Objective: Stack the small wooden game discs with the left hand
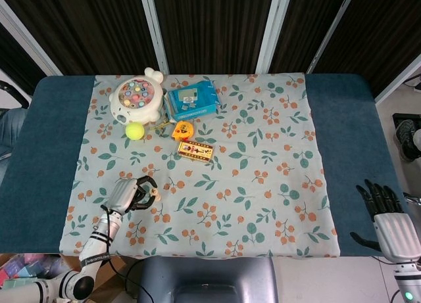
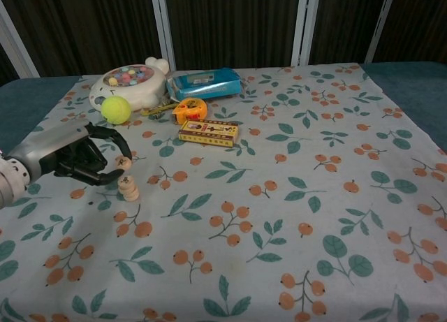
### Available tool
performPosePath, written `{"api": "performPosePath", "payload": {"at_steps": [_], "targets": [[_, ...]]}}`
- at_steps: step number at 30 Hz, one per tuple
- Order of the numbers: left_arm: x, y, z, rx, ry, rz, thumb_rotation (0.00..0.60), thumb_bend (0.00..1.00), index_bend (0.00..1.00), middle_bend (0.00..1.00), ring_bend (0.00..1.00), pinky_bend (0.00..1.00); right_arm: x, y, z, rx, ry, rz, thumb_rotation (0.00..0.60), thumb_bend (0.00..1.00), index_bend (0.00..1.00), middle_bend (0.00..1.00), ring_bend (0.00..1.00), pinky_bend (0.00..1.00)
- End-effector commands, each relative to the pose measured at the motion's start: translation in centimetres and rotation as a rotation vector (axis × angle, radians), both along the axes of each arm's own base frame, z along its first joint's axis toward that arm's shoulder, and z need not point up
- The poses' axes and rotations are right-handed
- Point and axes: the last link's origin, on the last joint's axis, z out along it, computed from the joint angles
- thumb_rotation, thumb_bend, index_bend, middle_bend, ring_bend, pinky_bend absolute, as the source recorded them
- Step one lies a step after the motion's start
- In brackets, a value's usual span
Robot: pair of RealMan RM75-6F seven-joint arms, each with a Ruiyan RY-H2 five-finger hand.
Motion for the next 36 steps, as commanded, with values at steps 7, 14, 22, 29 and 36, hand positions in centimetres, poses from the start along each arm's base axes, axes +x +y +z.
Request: {"api": "performPosePath", "payload": {"at_steps": [7, 14, 22, 29, 36], "targets": [[-0.5, 0.3, -0.8, -0.010, 0.011, 0.018, 0.600, 0.38, 0.49, 1.00, 1.00, 1.00, 0.0, 0.0, 0.0, -0.003, -0.001, -0.006, 0.600, 0.19, 0.00, 0.00, 0.00, 0.00], [-0.7, 0.3, -0.9, -0.019, 0.018, 0.018, 0.600, 0.38, 0.48, 1.00, 1.00, 1.00, 0.0, 0.0, 0.0, -0.004, -0.001, -0.007, 0.600, 0.20, 0.00, 0.00, 0.00, 0.00], [-0.8, 0.1, -0.9, -0.031, 0.025, 0.013, 0.600, 0.39, 0.43, 1.00, 1.00, 1.00, 0.0, 0.0, 0.0, -0.006, -0.002, -0.007, 0.600, 0.20, 0.00, 0.00, 0.00, 0.00], [-0.9, 0.1, -0.9, -0.030, 0.032, 0.008, 0.600, 0.39, 0.36, 1.00, 1.00, 1.00, 0.0, 0.0, 0.1, -0.011, -0.003, -0.009, 0.600, 0.20, 0.00, 0.00, 0.00, 0.00], [0.3, -0.5, 1.6, 0.039, -0.035, -0.053, 0.600, 0.39, 0.34, 1.00, 1.00, 1.00, -0.1, 0.1, 0.3, -0.016, -0.008, -0.010, 0.600, 0.20, 0.00, 0.00, 0.00, 0.00]]}}
